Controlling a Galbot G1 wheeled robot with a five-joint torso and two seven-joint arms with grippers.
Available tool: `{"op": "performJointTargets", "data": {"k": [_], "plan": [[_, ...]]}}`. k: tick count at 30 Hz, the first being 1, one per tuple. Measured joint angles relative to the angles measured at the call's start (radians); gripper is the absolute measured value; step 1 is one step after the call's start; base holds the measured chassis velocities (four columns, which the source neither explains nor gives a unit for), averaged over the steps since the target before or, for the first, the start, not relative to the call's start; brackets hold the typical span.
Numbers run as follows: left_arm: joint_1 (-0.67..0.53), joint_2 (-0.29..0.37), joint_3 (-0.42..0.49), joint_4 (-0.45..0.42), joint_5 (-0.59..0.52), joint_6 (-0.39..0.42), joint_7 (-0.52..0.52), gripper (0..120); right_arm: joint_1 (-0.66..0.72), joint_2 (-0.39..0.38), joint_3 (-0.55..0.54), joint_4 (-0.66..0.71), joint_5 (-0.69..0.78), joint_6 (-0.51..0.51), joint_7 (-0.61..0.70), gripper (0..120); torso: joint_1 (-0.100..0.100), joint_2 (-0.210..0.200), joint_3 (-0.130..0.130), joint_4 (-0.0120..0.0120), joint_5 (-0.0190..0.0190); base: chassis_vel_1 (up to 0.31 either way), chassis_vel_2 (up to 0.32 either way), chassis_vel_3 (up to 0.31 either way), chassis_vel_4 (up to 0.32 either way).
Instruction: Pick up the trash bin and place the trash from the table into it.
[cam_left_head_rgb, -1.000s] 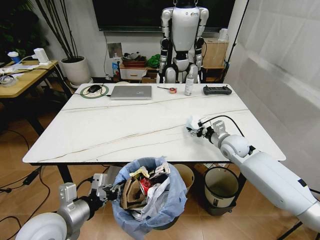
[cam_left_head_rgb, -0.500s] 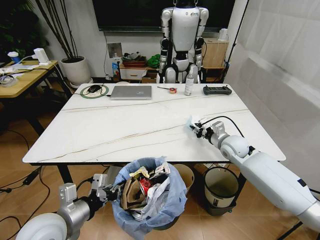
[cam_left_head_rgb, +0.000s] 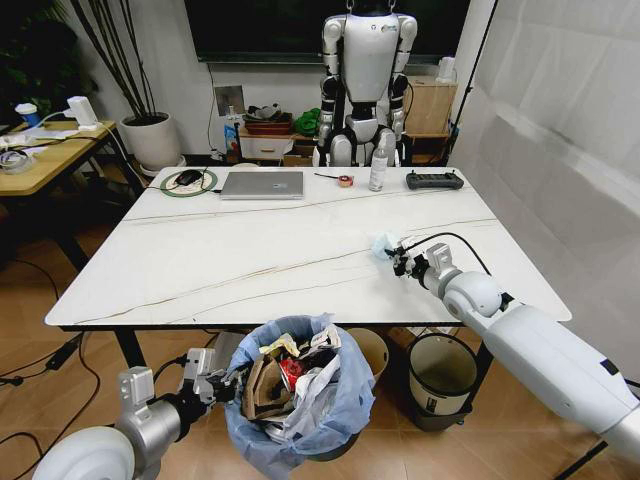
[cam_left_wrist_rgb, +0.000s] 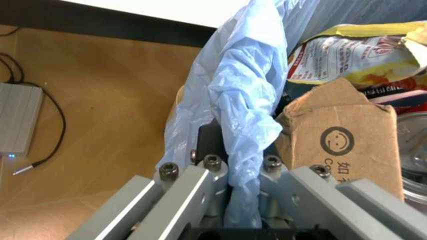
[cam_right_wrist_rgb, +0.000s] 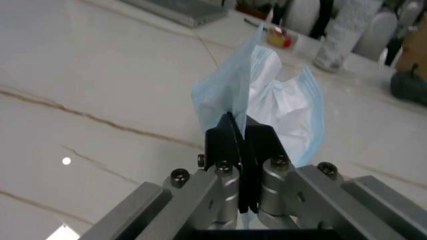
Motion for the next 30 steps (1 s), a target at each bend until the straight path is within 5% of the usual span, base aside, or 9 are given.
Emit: {"op": "performJointTargets", "data": {"k": [10,21,30], "plan": [[-0.002,0.006,-0.001,0.000,-0.003,0.000,0.000,0,0.020,-0.059,0.009,0.215,0.162,0.127,-0.243,0,0.000,0.000,0.000,0.0002,-0.0003,0.000,0.000,0.000,0.000],[0.000,0.004,-0.007,-0.004,-0.005,0.000,-0.001,0,0.007,-0.156,-0.001,0.340,0.217,0.242,-0.708,0,0.000,0.000,0.000,0.0001,-0.0001,0.000,0.000,0.000,0.000],[-0.007,0.004,-0.014,-0.008,-0.012,0.000,-0.003,0,-0.027,-0.230,-0.022,0.427,0.160,0.226,-0.820,0,0.000,0.000,0.000,0.0000,0.0000,0.000,0.000,0.000,0.000]]}}
